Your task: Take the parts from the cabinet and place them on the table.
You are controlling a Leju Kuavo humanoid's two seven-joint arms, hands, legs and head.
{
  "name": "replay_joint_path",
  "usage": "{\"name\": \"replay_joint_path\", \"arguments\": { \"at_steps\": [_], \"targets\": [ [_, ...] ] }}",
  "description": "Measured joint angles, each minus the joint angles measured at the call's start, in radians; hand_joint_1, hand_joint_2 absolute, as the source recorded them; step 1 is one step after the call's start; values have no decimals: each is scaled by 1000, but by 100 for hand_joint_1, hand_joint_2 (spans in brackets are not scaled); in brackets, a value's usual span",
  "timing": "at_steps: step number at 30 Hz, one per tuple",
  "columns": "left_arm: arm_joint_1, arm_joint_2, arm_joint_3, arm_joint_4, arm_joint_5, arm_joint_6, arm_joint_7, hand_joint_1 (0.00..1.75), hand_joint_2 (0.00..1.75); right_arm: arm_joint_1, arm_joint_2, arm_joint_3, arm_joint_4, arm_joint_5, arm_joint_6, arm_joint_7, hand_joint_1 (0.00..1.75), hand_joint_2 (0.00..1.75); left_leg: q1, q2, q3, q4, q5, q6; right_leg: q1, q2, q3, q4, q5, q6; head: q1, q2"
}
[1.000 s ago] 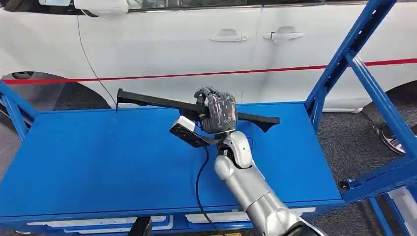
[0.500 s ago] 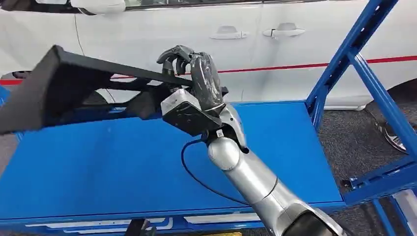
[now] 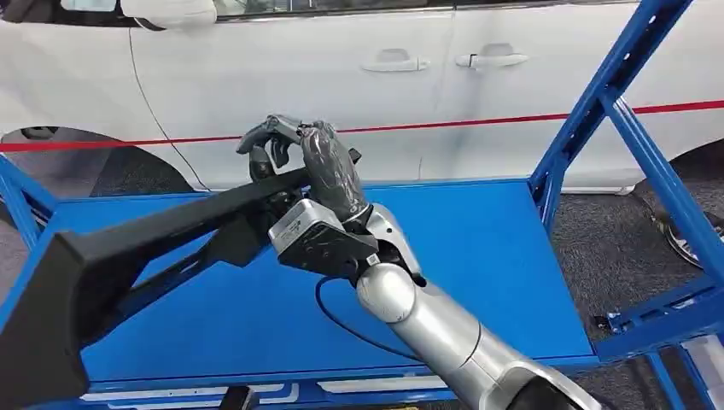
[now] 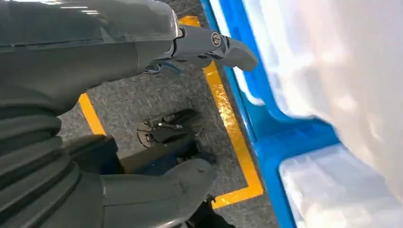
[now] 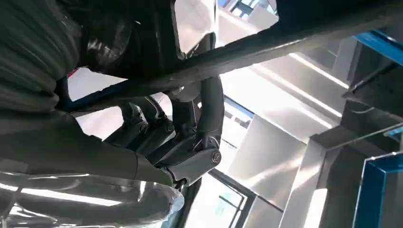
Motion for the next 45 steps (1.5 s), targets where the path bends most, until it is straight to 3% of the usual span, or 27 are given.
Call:
{"name": "replay_joint_path", "arguments": {
  "at_steps": [2,3,5,7,9,11,12,15,17,18,21,22,23,24,26,27,31,32,34,36,37,38,39,41,42,43,45],
  "targets": [
    [2,0,0,0,3,-1,0,0,175,2,-1,2,-3,0,0,0,175,175,12,3,8,-18,11,15,0,-1,-2,8,-11,12,0,0],
    [0,0,0,0,11,-9,0,0,175,0,-2,2,-7,0,-1,-1,175,175,11,2,9,-21,13,20,2,-1,-16,40,-36,16,0,0],
    [0,0,2,0,26,-18,13,0,175,9,-5,2,-8,0,0,-2,175,175,11,3,8,-21,12,25,-3,-1,-87,192,-114,21,0,0],
    [1,0,8,0,35,-12,34,0,175,30,-11,5,-6,0,3,-5,175,175,10,3,8,-19,11,26,-5,-1,-143,295,-141,25,0,0],
    [4,-1,18,0,48,-2,52,0,175,50,-15,20,-3,-6,21,-18,175,175,11,1,9,-16,8,24,-9,-1,-118,232,-80,24,0,0],
    [5,-2,26,0,61,1,70,0,175,73,-15,43,-2,-6,37,-31,175,175,11,0,10,-6,2,19,-11,-2,-29,50,11,19,0,0],
    [6,-2,30,0,61,3,88,0,175,84,-15,57,1,-5,41,-38,175,175,9,-1,6,-4,-1,14,-9,-2,-11,19,-6,15,0,0],
    [8,-2,43,0,63,5,129,0,175,118,-15,101,10,-2,55,-54,175,175,7,0,2,1,3,1,0,3,-18,18,6,7,0,0],
    [10,-2,49,0,64,5,135,0,175,128,-12,122,9,0,55,-58,175,175,10,-1,-2,6,-7,-7,-9,-1,-16,4,16,-9,0,0],
    [11,-2,50,0,65,4,135,0,175,129,-11,130,9,0,56,-58,175,175,9,1,-10,32,-38,-13,-9,-4,-17,1,20,-16,0,0],
    [13,-2,52,0,66,4,138,0,175,132,-6,142,9,-1,59,-58,175,175,12,2,-84,243,-166,-24,-6,-9,-32,2,30,-26,0,0],
    [13,-2,54,0,68,4,138,0,175,135,-6,143,10,-2,60,-58,175,175,12,2,-97,293,-186,-26,-5,-11,-38,3,35,-27,0,0],
    [14,-2,56,0,70,2,138,0,175,136,-6,145,9,-2,60,-58,175,175,12,2,-88,296,-180,-26,-5,-10,-46,5,40,-26,0,0],
    [14,-2,58,0,72,-1,138,0,175,136,-6,145,9,-2,61,-58,175,175,12,2,-54,250,-157,-24,-4,-10,-53,7,45,-25,-1,0],
    [12,-2,61,0,76,-5,137,0,175,134,-5,146,7,-3,61,-57,175,175,12,2,66,62,-88,-15,-4,-8,-63,9,56,-20,0,0],
    [9,-2,61,0,77,-7,137,0,175,132,-4,145,3,-3,62,-56,175,175,10,1,111,-18,-92,-9,-3,-8,-64,10,62,-15,0,0],
    [9,-2,66,0,77,-24,134,0,175,107,-3,146,1,-3,69,-40,175,175,-2,0,96,-18,-63,6,-4,-8,-65,-1,90,10,-1,0],
    [11,-5,67,0,78,-27,134,0,175,95,-3,146,2,0,69,-31,175,175,10,2,90,-32,-43,14,1,-5,-73,0,95,17,0,0],
    [5,-7,67,0,77,-30,134,0,175,71,-3,146,3,0,68,-19,175,175,8,10,69,-31,-21,35,-4,-4,-97,63,-6,23,2,0],
    [5,-10,67,0,77,-34,134,0,175,61,-3,146,3,2,68,-15,175,175,7,11,43,-29,-2,34,-5,-5,-131,207,-115,29,1,0],
    [6,-10,67,0,74,-37,134,0,175,56,-3,146,6,7,66,-4,175,175,7,13,29,-27,7,33,-5,-5,-142,268,-139,31,2,0],
    [6,-10,67,0,71,-42,134,0,175,45,-3,146,11,15,65,9,175,175,7,14,13,-23,15,32,-5,-5,-138,298,-133,32,1,0],
    [5,-10,67,0,66,-45,134,0,175,31,-3,145,17,24,61,26,175,175,7,14,-3,-18,23,30,-5,-5,-112,281,-104,31,2,0],
    [1,-13,67,0,60,-50,134,0,175,-6,-1,137,29,37,52,45,175,175,7,14,-29,-5,34,25,-5,-5,-9,150,-46,24,2,0],
    [-3,-15,66,0,58,-54,134,0,175,-25,1,129,37,41,48,51,175,175,7,13,-38,3,38,21,-4,-5,55,63,-45,18,1,0],
    [-4,-16,66,0,58,-56,134,0,175,-38,4,121,42,42,48,54,175,175,2,12,-48,10,42,16,2,-4,89,4,-71,13,1,0],
    [-7,-17,66,0,58,-58,135,0,175,-53,6,110,53,44,44,55,175,175,4,13,-48,6,57,3,6,-3,80,-1,-61,8,1,0]
  ]
}}
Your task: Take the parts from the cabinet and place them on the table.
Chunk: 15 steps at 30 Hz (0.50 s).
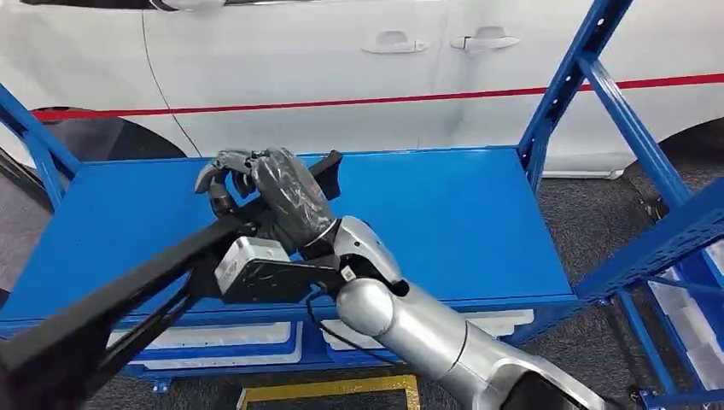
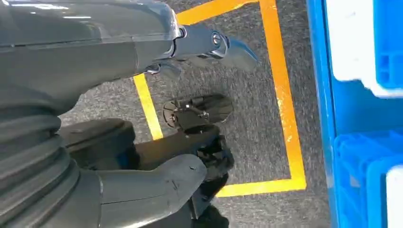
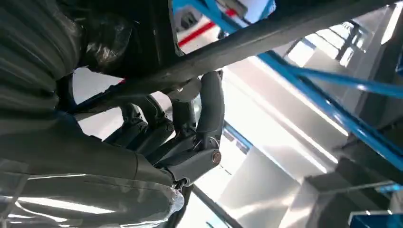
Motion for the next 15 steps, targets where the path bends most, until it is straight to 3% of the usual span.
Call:
{"name": "replay_joint_path", "arguments": {
  "at_steps": [1,2,3,4,6,7,8,9,10,11,12,13,14,15],
  "targets": [
    [-1,-1,0,0,0,-1,0,0,175,-6,1,-2,6,2,0,0,175,175,2,0,-2,-3,10,-7,3,0,-6,2,5,-6,-1,0],
    [0,-1,0,0,0,-1,0,0,175,-7,1,-5,11,3,-1,0,175,175,-1,-1,-7,-6,15,-14,-5,0,-10,-7,18,-16,0,0],
    [-1,0,0,0,0,-1,0,0,175,-10,3,-7,17,6,-1,0,175,175,5,-3,-14,8,-14,-18,-8,-7,-18,-10,31,-24,-1,0],
    [0,-1,0,0,0,-1,0,0,175,-11,5,-7,21,6,-1,0,175,175,5,-3,-31,44,-65,-23,-9,-7,-30,-11,41,-35,-1,0],
    [0,-1,0,0,0,-1,0,0,175,-13,5,-7,27,6,-1,0,175,175,8,-2,-71,184,-174,-33,-7,-7,-58,-9,61,-39,-1,0],
    [-1,-1,0,0,0,-1,0,0,175,-12,5,-7,31,6,-1,0,175,175,8,-2,-86,254,-205,-37,-6,-7,-74,-7,72,-38,-1,0],
    [0,-1,0,0,0,-1,0,0,175,-12,5,-7,35,6,-1,0,175,175,8,-2,-89,304,-205,-38,-6,-7,-91,-4,83,-38,-1,0],
    [0,-1,0,0,0,-1,0,0,175,-12,5,-7,39,7,-1,0,175,175,8,-2,-71,307,-175,-38,-6,-8,-107,-1,93,-36,-1,0],
    [0,-1,0,0,0,-2,0,0,175,-12,5,-8,42,9,-2,0,175,175,8,-2,-36,272,-135,-38,-6,-7,-122,2,102,-34,-1,0],
    [-2,-1,0,0,0,-3,0,0,175,-12,5,-8,45,10,-3,1,175,175,8,-2,19,201,-99,-35,-7,-7,-136,6,111,-31,-1,0],
    [-5,0,0,0,0,-4,0,0,175,-12,5,-10,47,12,-6,1,175,175,8,-3,84,114,-91,-31,-6,-6,-145,9,118,-28,-2,0],
    [-10,0,-1,0,-1,-5,0,0,175,-12,6,-12,48,16,-10,1,175,175,5,-4,147,20,-133,-24,-3,-6,-151,12,125,-22,-1,0],
    [-13,0,-2,0,-5,-6,0,0,175,-10,6,-16,50,25,-16,1,175,175,1,-7,173,-32,-145,-18,-2,-7,-153,12,133,-16,0,0],
    [-14,-1,-3,0,-9,-9,3,0,175,-8,5,-17,54,33,-21,0,175,175,-3,-7,162,-27,-136,-13,-4,-9,-151,6,145,-11,-1,0]
  ]
}}
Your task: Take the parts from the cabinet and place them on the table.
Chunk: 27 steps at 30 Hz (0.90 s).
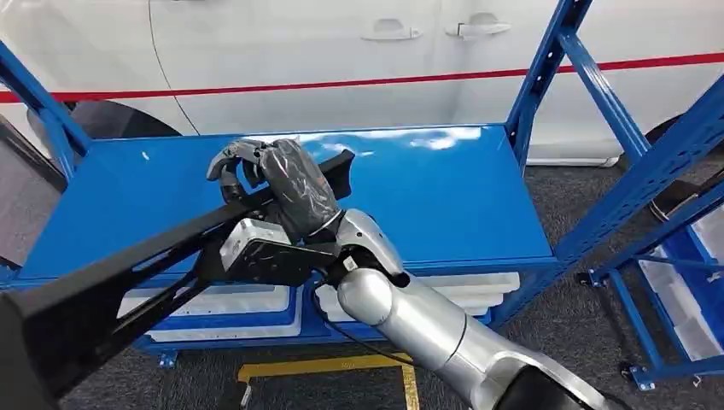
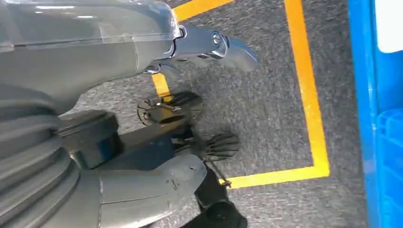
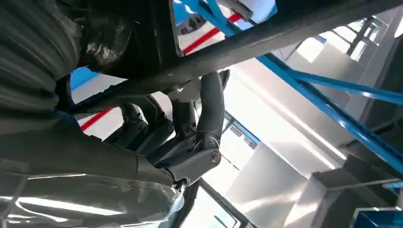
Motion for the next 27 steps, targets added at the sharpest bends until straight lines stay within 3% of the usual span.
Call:
{"name": "replay_joint_path", "arguments": {
  "at_steps": [2,3,5,6,7,8,9,10,11,12,13,14,16,17,18,19,20,21,22,23,24,25,26,27],
  "targets": [
    [-2,0,-1,0,-6,-4,5,0,175,5,-1,-1,6,9,-5,0,175,175,-3,0,-7,-5,14,14,-2,1,-1,-11,20,12,0,0],
    [-1,-1,-2,0,-7,-7,7,0,175,10,-5,-5,11,14,-6,0,175,175,10,7,-12,-16,32,25,-2,2,-6,-4,6,20,0,0],
    [-5,-3,-8,0,-13,-8,12,0,175,15,-8,-11,16,18,-8,0,175,175,8,11,-38,-15,58,43,-5,6,-37,73,-113,26,0,0],
    [-6,-3,-10,0,-13,-8,12,0,175,18,-10,-13,19,20,-8,0,175,175,8,11,-54,-13,69,44,-6,6,-57,145,-170,30,1,0],
    [-6,-3,-11,0,-13,-10,13,0,175,22,-11,-14,21,21,-8,0,175,175,7,11,-72,-12,81,43,-7,6,-75,223,-211,35,0,0],
    [-5,-3,-13,0,-13,-10,13,0,175,26,-12,-16,24,23,-8,0,175,175,7,12,-89,-9,93,42,-8,6,-82,282,-218,38,0,0],
    [-5,-3,-15,0,-13,-10,13,0,175,30,-13,-16,26,23,-8,0,175,175,8,13,-108,-5,104,40,-10,6,-72,303,-189,39,0,0],
    [-5,-3,-15,0,-13,-10,14,0,175,32,-14,-16,28,24,-8,0,175,175,8,13,-125,-1,112,37,-13,6,-42,282,-147,40,0,0],
    [-5,-3,-16,0,-13,-10,14,0,175,33,-14,-16,29,26,-8,-1,175,175,8,13,-139,5,120,34,-14,5,4,227,-113,39,0,0],
    [-6,-3,-16,0,-12,-10,13,0,175,33,-14,-16,29,27,-8,-2,175,175,9,13,-152,12,125,30,-15,5,65,148,-99,37,0,0],
    [-7,-3,-16,0,-12,-11,14,0,175,33,-14,-16,29,27,-8,-2,175,175,9,13,-161,19,129,25,-15,6,126,65,-124,33,0,0],
    [-8,-3,-17,0,-12,-11,13,0,175,34,-12,-16,29,28,-8,-3,175,175,5,12,-168,27,134,18,-9,8,168,-8,-153,29,0,0],
    [-8,-3,-18,0,-12,-13,13,0,175,36,-12,-17,29,28,-9,-4,175,175,7,12,-171,20,154,5,-3,9,159,-9,-148,22,0,0],
    [-8,-3,-18,0,-12,-13,14,0,175,38,-12,-17,29,29,-9,-4,175,175,7,12,-172,16,164,-2,-1,8,154,-9,-139,13,0,0],
    [-6,-3,-18,0,-12,-14,14,0,175,41,-12,-17,31,29,-9,-4,175,175,9,10,-178,14,160,-8,-11,5,149,-21,-124,0,1,0],
    [-5,-3,-18,0,-12,-14,14,0,175,42,-11,-16,32,31,-9,-4,175,175,12,10,-189,33,120,-14,-11,1,137,-23,-111,-8,0,0],
    [-4,-3,-18,0,-12,-15,14,0,175,42,-11,-16,32,32,-9,-5,175,175,12,10,-207,80,62,-16,-11,1,124,-22,-100,-18,0,0],
    [-3,-4,-19,0,-12,-17,14,0,175,43,-11,-16,32,34,-9,-5,175,175,13,10,-231,157,-3,-21,-10,1,109,-22,-88,-19,0,0],
    [-4,-4,-20,0,-13,-19,14,0,175,45,-11,-16,34,37,-9,-5,175,175,13,10,-251,239,-47,-24,-8,1,93,-21,-76,-20,0,0],
    [-5,-5,-21,0,-13,-19,14,0,175,48,-11,-15,35,39,-9,-5,175,175,13,10,-262,302,-61,-27,-7,1,77,-19,-66,-20,0,0],
    [-5,-6,-23,0,-15,-21,14,0,175,53,-11,-14,36,44,-9,-5,175,175,14,10,-256,334,-41,-28,-7,0,61,-17,-55,-19,0,0],
    [-5,-6,-24,0,-16,-21,14,0,175,56,-11,-13,37,48,-10,-5,175,175,15,10,-235,325,-9,-28,-7,0,48,-14,-47,-17,0,0],
    [-6,-6,-24,0,-16,-22,15,0,175,59,-11,-13,37,50,-10,-5,175,175,16,10,-189,273,35,-27,-7,0,32,-12,-38,-15,0,0],
    [-8,-6,-26,0,-17,-22,15,0,175,60,-11,-11,37,53,-10,-5,175,175,17,10,-130,193,61,-26,-7,2,22,-8,-29,-11,0,0]
  ]
}}
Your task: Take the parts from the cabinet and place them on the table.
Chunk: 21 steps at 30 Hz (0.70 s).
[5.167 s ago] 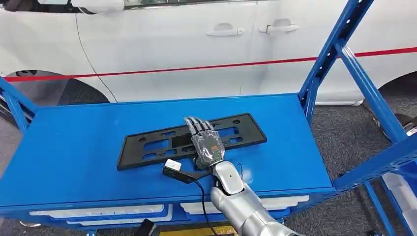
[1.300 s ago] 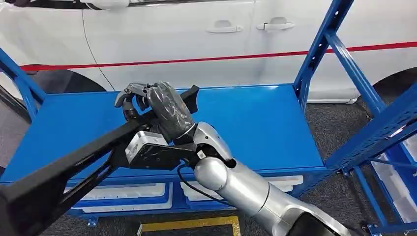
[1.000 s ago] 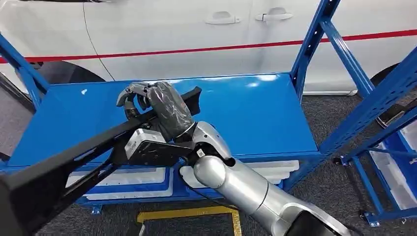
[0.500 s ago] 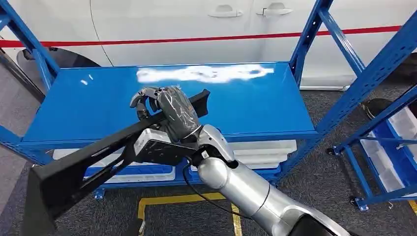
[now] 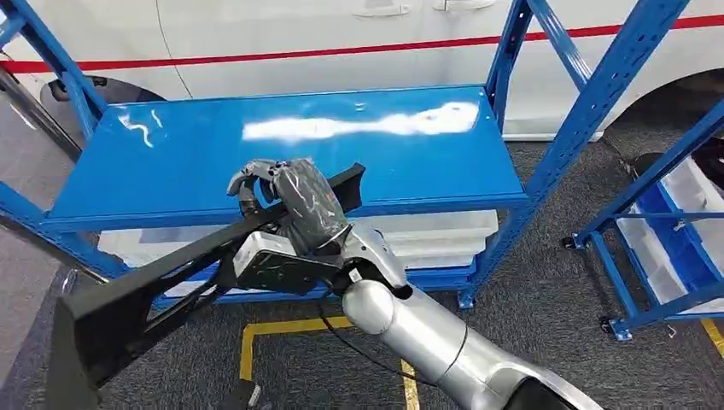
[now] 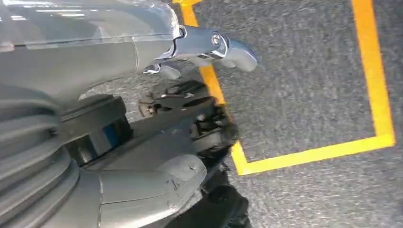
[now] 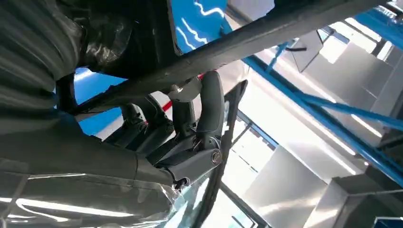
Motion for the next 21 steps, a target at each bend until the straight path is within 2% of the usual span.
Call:
{"name": "replay_joint_path", "arguments": {
  "at_steps": [1,2,3,5,6,7,8,9,10,11,12,13,14,15,16,17,18,19,20,21],
  "targets": [
    [-3,0,-2,0,-4,-1,0,0,175,1,0,1,-1,3,0,0,175,175,1,-1,63,-90,-6,2,0,1,-6,2,7,5,0,0],
    [-5,-2,-5,0,-7,-3,2,0,175,1,0,1,-3,8,-1,2,175,175,-6,-4,116,-174,-39,4,6,1,-14,3,13,12,0,0],
    [-8,-2,-8,0,-8,-3,4,0,175,4,0,2,-5,12,-2,3,175,175,-7,-8,124,-200,-51,15,6,0,-14,0,24,18,0,0],
    [-6,-3,-15,0,-10,-3,11,0,175,9,1,4,-6,16,-5,3,175,175,-11,-10,114,-196,-38,23,3,-1,-15,-9,44,25,0,0],
    [-4,-4,-17,0,-11,-3,15,0,175,14,-1,4,-6,16,-5,3,175,175,-7,-8,101,-204,-24,32,9,2,-17,-13,52,33,1,0],
    [-4,-5,-18,0,-13,-3,16,0,175,17,-2,4,-7,16,-6,3,175,175,-3,0,99,-205,-12,42,4,5,-30,3,12,39,1,0],
    [-6,-5,-19,0,-13,-3,16,0,175,18,-4,4,-8,16,-7,5,175,175,-3,0,86,-204,-3,55,3,5,-42,47,-46,40,3,0],
    [-7,-5,-22,0,-13,-3,16,0,175,19,-5,4,-10,16,-7,5,175,175,-7,0,71,-202,7,63,2,5,-61,119,-110,43,2,0],
    [-6,-5,-23,0,-13,-4,16,0,175,21,-5,4,-10,16,-7,4,175,175,-9,1,57,-198,17,65,2,5,-81,201,-159,45,2,0],
    [-4,-5,-24,0,-14,-4,19,0,175,25,-7,4,-10,17,-8,5,175,175,-11,1,43,-194,25,65,2,5,-94,267,-183,46,2,0],
    [-4,-5,-25,0,-16,-4,21,0,175,28,-9,4,-10,19,-8,6,175,175,-13,2,28,-188,31,66,2,5,-93,301,-181,46,2,0],
    [-4,-5,-26,0,-16,-4,22,0,175,31,-11,4,-10,22,-8,8,175,175,-14,2,12,-182,38,65,2,5,-71,293,-156,43,2,0],
    [-4,-5,-27,0,-16,-4,24,0,175,31,-12,4,-11,25,-8,10,175,175,-17,1,-2,-175,44,65,4,5,-31,248,-119,37,2,0],
    [-4,-5,-28,0,-16,-4,25,0,175,31,-12,4,-13,27,-9,11,175,175,-20,0,-15,-171,50,64,8,6,25,174,-88,28,2,0],
    [-4,-8,-31,0,-16,-4,27,0,175,31,-12,4,-18,28,-9,12,175,175,-20,0,-22,-168,57,65,12,7,88,89,-82,12,2,0],
    [-3,-12,-32,0,-16,-4,27,0,175,30,-10,4,-23,29,-9,13,175,175,-25,-1,-30,-167,64,59,16,4,130,16,-114,-1,2,0],
    [-4,-13,-32,0,-15,-4,28,0,175,29,-7,4,-27,29,-9,13,175,175,-20,1,-32,-167,73,53,17,4,141,-15,-116,6,1,0],
    [-6,-13,-33,0,-14,-4,30,0,175,29,-7,4,-27,30,-10,13,175,175,-16,2,-32,-175,84,46,22,6,134,-10,-102,7,2,0],
    [-7,-16,-33,0,-13,-6,31,0,175,28,-7,4,-27,34,-10,15,175,175,-13,2,-32,-182,95,40,25,6,131,-12,-92,4,2,0],
    [-5,-18,-34,0,-13,-6,31,0,175,29,-7,4,-27,38,-11,16,175,175,-19,-1,-33,-192,109,34,20,4,128,-31,-76,0,3,0]
  ]
}}
